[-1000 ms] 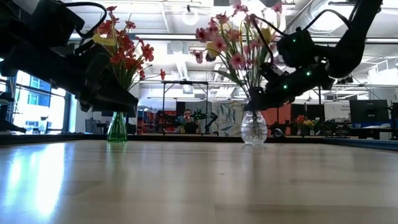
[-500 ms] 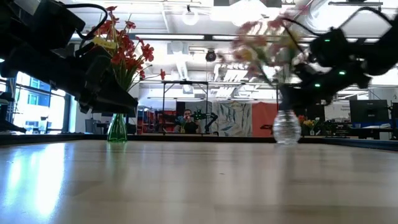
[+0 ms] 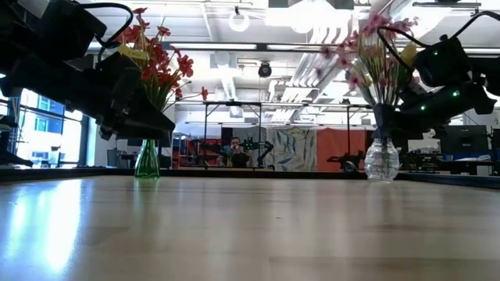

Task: Sort flowers into vase by color
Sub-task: Move the transparent vase to the top right of the table, then return to Home Position

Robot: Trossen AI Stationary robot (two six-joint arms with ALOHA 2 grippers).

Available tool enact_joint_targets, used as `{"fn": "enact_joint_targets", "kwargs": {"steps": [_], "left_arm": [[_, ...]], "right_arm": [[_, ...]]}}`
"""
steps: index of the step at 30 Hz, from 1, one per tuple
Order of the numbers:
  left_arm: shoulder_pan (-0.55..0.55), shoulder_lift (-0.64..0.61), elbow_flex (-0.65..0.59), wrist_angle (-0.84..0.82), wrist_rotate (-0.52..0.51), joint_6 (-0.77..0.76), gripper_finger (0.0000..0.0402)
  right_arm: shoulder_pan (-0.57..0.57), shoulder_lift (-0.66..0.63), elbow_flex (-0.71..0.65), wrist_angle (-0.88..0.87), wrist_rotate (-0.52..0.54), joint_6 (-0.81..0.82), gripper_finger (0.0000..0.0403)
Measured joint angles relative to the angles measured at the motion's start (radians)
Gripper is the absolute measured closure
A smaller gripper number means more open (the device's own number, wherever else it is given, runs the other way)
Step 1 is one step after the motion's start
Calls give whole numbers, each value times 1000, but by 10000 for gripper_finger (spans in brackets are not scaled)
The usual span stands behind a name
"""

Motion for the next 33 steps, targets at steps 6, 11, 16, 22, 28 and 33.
{"fn": "enact_joint_targets", "kwargs": {"steps": [6, 11, 16, 22, 28, 33], "left_arm": [[0, 0, 0, 1, -2, 1, 159], [0, 0, 0, 1, -2, 0, 159], [0, 0, 0, 1, -2, 0, 159], [0, 0, 0, -2, -2, -1, 159], [1, 0, 1, -2, -2, -2, 159], [1, 0, 1, -2, -2, -2, 159]], "right_arm": [[0, 0, 1, -6, 1, -9, 236], [0, -3, 1, -15, -3, -53, 156], [1, -24, 3, -27, -10, -70, 116], [1, -93, 79, -251, -55, -47, 116], [27, -177, 233, -646, -49, -24, 129], [82, -243, 308, -898, -35, 7, 148]]}}
